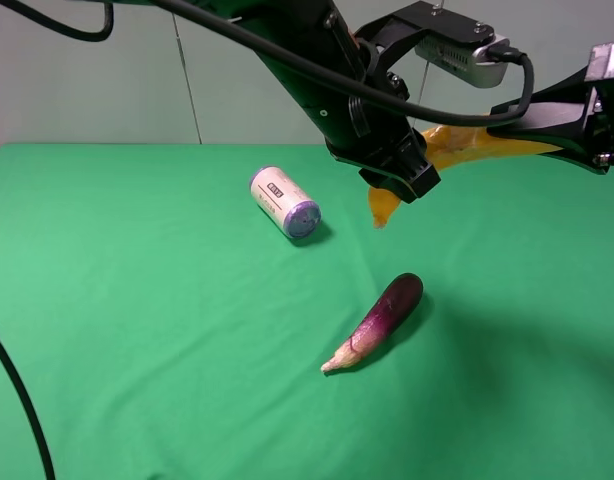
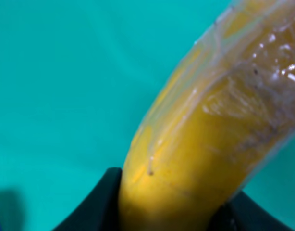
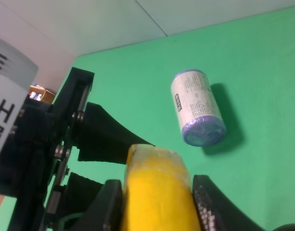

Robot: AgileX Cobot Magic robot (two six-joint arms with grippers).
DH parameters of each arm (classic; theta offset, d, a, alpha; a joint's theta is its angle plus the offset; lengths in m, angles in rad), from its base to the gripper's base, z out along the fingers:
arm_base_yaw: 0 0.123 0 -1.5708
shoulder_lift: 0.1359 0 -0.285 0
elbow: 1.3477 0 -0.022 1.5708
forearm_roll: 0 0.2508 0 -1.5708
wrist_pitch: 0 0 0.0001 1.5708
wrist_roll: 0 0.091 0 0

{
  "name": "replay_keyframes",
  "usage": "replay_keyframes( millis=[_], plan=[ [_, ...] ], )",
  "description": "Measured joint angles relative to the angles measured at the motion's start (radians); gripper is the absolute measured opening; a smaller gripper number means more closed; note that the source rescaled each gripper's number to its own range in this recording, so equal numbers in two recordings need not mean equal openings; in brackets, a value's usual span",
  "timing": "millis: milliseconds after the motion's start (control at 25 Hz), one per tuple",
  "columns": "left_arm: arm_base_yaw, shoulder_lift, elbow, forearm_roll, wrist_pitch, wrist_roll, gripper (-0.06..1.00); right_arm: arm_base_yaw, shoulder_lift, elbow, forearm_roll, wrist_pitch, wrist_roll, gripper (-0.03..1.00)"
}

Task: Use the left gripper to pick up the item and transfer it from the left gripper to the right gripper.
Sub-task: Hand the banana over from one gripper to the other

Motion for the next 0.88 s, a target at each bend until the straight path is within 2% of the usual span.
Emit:
replay_keyframes(
  millis=[280, 320, 360, 400, 440, 480, 600, 760, 880],
  plan=[
    [0.0, 0.0, 0.0, 0.016, -0.021, -0.001, 0.01, 0.0, 0.0, 0.0, -0.001, -0.005, 0.0, 0.01],
    [0.0, 0.0, 0.0, 0.017, -0.028, -0.007, 0.1, 0.0, 0.0, 0.0, -0.001, -0.008, 0.0, 0.01],
    [0.0, 0.0, 0.0, 0.017, -0.039, -0.02, 0.26, 0.0, 0.0, 0.0, -0.002, -0.007, 0.0, 0.01],
    [0.0, 0.0, 0.0, 0.017, -0.053, -0.035, 0.5, 0.0, 0.0, 0.0, -0.006, -0.002, 0.0, 0.01],
    [0.0, 0.0, 0.0, 0.017, -0.057, -0.043, 0.69, 0.0, 0.0, 0.0, -0.009, 0.007, 0.0, 0.01],
    [0.0, 0.0, 0.0, 0.017, -0.06, -0.05, 0.81, 0.0, 0.0, 0.0, -0.011, 0.014, 0.0, 0.01],
    [0.0, 0.0, 0.0, 0.017, -0.049, -0.056, 0.95, 0.0, 0.0, 0.0, -0.015, 0.016, 0.0, 0.01],
    [0.0, 0.0, 0.0, 0.017, -0.001, -0.058, 0.99, 0.0, 0.0, 0.0, -0.016, 0.016, 0.0, 0.01],
    [0.0, -0.006, 0.0, 0.021, 0.061, -0.1, 1.0, 0.0, 0.0, 0.0, -0.016, 0.016, 0.0, 0.01]
  ],
)
